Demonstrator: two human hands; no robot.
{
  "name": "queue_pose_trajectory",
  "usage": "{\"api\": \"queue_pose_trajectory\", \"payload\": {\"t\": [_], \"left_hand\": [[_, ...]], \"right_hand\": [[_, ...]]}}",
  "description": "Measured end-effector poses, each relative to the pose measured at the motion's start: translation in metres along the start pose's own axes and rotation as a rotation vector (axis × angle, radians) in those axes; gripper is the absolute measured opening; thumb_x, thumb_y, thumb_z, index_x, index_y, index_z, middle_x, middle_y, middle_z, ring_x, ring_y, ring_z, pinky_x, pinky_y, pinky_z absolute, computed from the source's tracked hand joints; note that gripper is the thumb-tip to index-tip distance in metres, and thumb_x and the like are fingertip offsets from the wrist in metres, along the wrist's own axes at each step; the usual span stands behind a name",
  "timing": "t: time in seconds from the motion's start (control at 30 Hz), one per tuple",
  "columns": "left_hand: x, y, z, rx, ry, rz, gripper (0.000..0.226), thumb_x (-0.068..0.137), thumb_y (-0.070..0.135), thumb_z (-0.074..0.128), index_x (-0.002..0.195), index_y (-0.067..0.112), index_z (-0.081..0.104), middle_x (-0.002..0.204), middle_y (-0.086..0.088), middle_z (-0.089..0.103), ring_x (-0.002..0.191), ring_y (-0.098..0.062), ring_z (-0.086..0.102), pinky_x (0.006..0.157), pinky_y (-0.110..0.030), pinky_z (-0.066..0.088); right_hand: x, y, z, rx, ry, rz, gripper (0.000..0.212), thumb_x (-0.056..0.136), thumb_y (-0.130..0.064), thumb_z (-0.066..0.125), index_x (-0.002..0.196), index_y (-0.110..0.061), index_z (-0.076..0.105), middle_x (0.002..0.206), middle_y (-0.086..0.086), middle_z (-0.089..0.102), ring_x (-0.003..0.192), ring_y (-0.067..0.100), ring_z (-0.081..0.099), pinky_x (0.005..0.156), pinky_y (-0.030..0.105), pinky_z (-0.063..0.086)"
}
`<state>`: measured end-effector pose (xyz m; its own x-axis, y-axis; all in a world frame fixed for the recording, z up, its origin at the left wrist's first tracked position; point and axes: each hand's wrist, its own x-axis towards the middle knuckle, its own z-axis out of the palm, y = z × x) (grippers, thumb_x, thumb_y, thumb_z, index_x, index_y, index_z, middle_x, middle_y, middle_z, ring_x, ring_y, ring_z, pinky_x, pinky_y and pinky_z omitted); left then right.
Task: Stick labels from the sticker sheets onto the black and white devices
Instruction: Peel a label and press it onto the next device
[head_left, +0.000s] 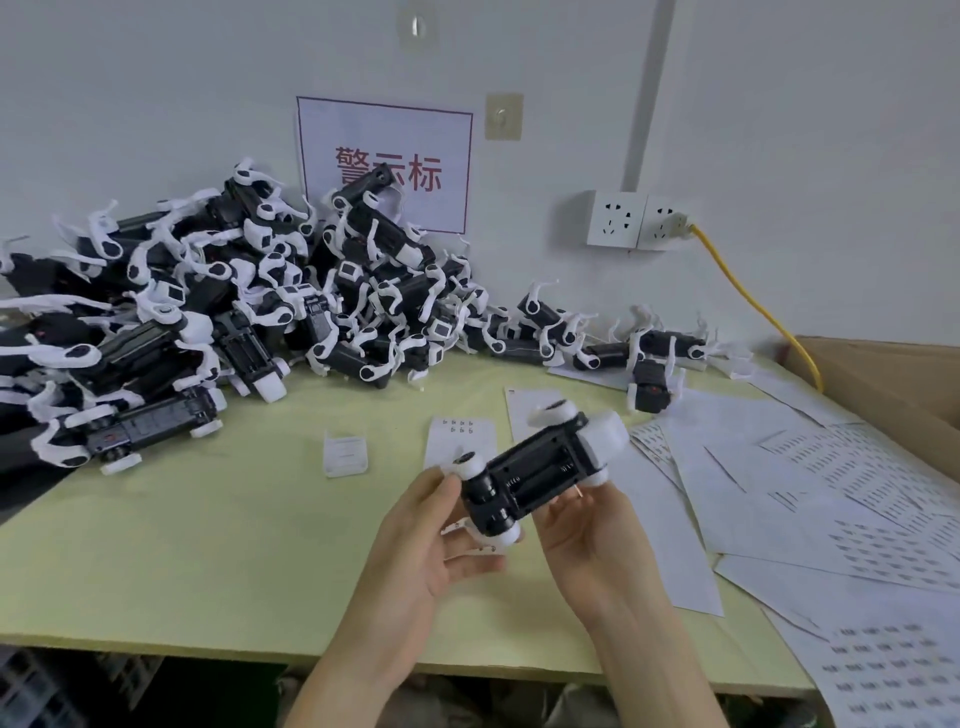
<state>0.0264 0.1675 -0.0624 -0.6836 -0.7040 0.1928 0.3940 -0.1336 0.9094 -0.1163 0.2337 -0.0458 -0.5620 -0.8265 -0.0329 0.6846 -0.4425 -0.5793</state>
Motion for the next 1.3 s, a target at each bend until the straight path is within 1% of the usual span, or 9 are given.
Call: {"api": "queue_pose_trajectory", "payload": {"t": [0.23, 0.33, 0.47, 0.63, 0.73, 0.87, 1.0, 1.13, 1.3], "left_hand": [[0.0, -0.004, 0.0, 0.069, 0.0, 0.053, 0.048, 0.093, 0.04, 0.058, 0.141, 0.041, 0.056, 0.126, -0.005, 0.072, 0.104, -0.026, 0.071, 0.087, -0.035, 0.057], [-0.001, -0.003, 0.0, 0.117, 0.02, 0.058, 0.041, 0.087, 0.047, 0.068, 0.124, 0.029, 0.068, 0.125, -0.02, 0.066, 0.108, -0.029, 0.069, 0.091, -0.036, 0.056], [0.0, -0.005, -0.001, 0.164, 0.11, 0.107, 0.039, 0.071, 0.049, 0.076, 0.099, 0.022, 0.076, 0.139, 0.003, 0.062, 0.133, -0.011, 0.055, 0.11, -0.041, 0.043], [-0.006, -0.004, 0.005, 0.223, -0.017, 0.091, 0.043, 0.084, 0.059, 0.062, 0.109, 0.026, 0.072, 0.09, -0.013, 0.072, 0.069, -0.031, 0.066, 0.07, -0.042, 0.052], [-0.007, -0.006, 0.01, 0.394, -0.191, 0.049, 0.042, 0.091, 0.056, 0.057, 0.123, 0.032, 0.07, 0.1, -0.007, 0.075, 0.078, -0.032, 0.062, 0.062, -0.033, 0.051], [-0.008, -0.003, 0.01, 0.433, -0.276, 0.02, 0.034, 0.088, 0.041, 0.066, 0.122, 0.041, 0.069, 0.116, 0.004, 0.074, 0.105, -0.014, 0.068, 0.079, -0.025, 0.056], [-0.006, -0.003, 0.005, 0.332, -0.107, 0.046, 0.04, 0.083, 0.049, 0.067, 0.118, 0.033, 0.073, 0.104, -0.004, 0.077, 0.082, -0.016, 0.068, 0.072, -0.023, 0.052], [-0.007, -0.002, 0.004, 0.275, -0.095, 0.054, 0.042, 0.084, 0.051, 0.066, 0.12, 0.03, 0.074, 0.098, -0.006, 0.075, 0.077, -0.018, 0.064, 0.071, -0.025, 0.052], [-0.007, -0.001, 0.004, 0.27, -0.127, 0.047, 0.042, 0.085, 0.049, 0.067, 0.123, 0.029, 0.073, 0.102, -0.006, 0.075, 0.081, -0.017, 0.063, 0.074, -0.026, 0.053]], "right_hand": [[-0.005, -0.008, -0.005, -0.117, 0.035, -0.069, 0.04, 0.099, 0.0, 0.039, 0.076, -0.012, 0.069, 0.069, 0.001, 0.061, 0.057, 0.011, 0.058, 0.052, 0.021, 0.053], [-0.005, -0.007, -0.007, 0.048, 0.116, 0.042, 0.034, 0.094, 0.005, 0.034, 0.075, -0.01, 0.057, 0.059, -0.001, 0.048, 0.044, 0.006, 0.044, 0.04, 0.017, 0.042], [-0.004, -0.008, -0.009, 0.244, 0.171, 0.16, 0.035, 0.099, 0.001, 0.038, 0.071, -0.011, 0.055, 0.058, -0.003, 0.044, 0.038, 0.002, 0.042, 0.035, 0.013, 0.04], [-0.002, -0.011, -0.015, 0.147, 0.13, 0.241, 0.035, 0.095, -0.005, 0.05, 0.061, -0.01, 0.056, 0.052, -0.007, 0.035, 0.04, 0.002, 0.035, 0.057, 0.013, 0.032], [-0.003, -0.011, -0.017, 0.111, 0.109, 0.278, 0.039, 0.093, -0.015, 0.057, 0.054, -0.012, 0.056, 0.049, -0.008, 0.032, 0.039, 0.003, 0.03, 0.066, 0.019, 0.025], [-0.006, -0.013, -0.015, 0.056, -0.01, 0.186, 0.017, 0.094, -0.029, 0.063, 0.089, -0.013, 0.067, 0.061, -0.005, 0.043, 0.047, 0.007, 0.034, 0.065, 0.023, 0.032], [-0.01, -0.015, -0.013, -0.248, -0.292, -0.025, 0.057, 0.09, -0.045, 0.065, 0.144, -0.027, 0.056, 0.124, 0.011, 0.068, 0.099, 0.023, 0.065, 0.088, 0.038, 0.05], [-0.014, -0.008, -0.005, -0.674, -0.414, -0.196, 0.07, 0.084, -0.024, 0.073, 0.149, -0.027, 0.047, 0.136, 0.007, 0.063, 0.109, 0.026, 0.063, 0.084, 0.041, 0.053], [-0.015, -0.005, -0.005, -0.638, -0.263, -0.222, 0.049, 0.083, -0.023, 0.074, 0.13, -0.019, 0.063, 0.121, 0.011, 0.07, 0.108, 0.034, 0.067, 0.091, 0.051, 0.056]]}}
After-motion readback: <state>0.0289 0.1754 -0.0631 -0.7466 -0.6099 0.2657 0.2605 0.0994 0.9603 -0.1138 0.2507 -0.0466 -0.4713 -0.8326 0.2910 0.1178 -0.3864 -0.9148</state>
